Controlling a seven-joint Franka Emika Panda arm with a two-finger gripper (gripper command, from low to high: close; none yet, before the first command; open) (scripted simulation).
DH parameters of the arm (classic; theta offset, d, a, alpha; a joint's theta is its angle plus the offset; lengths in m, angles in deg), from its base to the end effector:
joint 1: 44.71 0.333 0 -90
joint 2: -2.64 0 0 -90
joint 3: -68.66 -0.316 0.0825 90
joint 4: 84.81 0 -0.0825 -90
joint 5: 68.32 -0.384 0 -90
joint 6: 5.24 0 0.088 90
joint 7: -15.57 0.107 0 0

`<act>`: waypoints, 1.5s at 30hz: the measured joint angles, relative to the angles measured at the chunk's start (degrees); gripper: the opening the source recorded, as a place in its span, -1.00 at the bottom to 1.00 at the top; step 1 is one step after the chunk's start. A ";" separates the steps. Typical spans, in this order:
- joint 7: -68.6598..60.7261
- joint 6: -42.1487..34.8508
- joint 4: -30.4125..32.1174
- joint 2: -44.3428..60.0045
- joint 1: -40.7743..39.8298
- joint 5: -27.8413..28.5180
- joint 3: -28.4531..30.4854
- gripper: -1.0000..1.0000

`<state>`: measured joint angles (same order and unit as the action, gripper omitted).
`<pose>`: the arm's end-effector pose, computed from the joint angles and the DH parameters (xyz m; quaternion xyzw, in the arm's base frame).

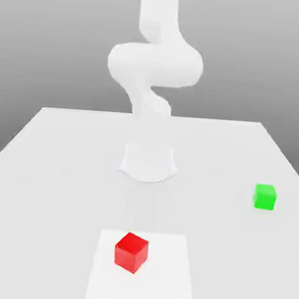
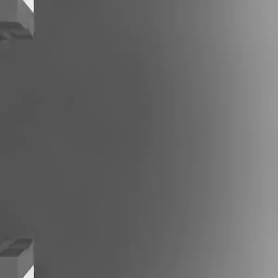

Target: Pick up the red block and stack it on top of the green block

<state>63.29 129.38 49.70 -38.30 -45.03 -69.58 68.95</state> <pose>0.3803 -0.0044 0.6613 -0.8525 0.3874 -0.3166 0.1509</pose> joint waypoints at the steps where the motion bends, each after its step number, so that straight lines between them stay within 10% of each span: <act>1: 0.92 1.36 1.27 2.39 -0.16 -0.58 0.08 0.00; 26: 25.25 34.97 21.39 54.61 -3.20 1.62 -0.49 0.00; 27: 25.26 35.91 21.25 55.70 -3.20 1.61 -0.49 -1.00; 45: 15.51 23.41 24.23 39.97 6.87 -2.73 -6.01 -1.00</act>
<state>78.80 152.79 73.93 1.67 -38.16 -72.31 62.94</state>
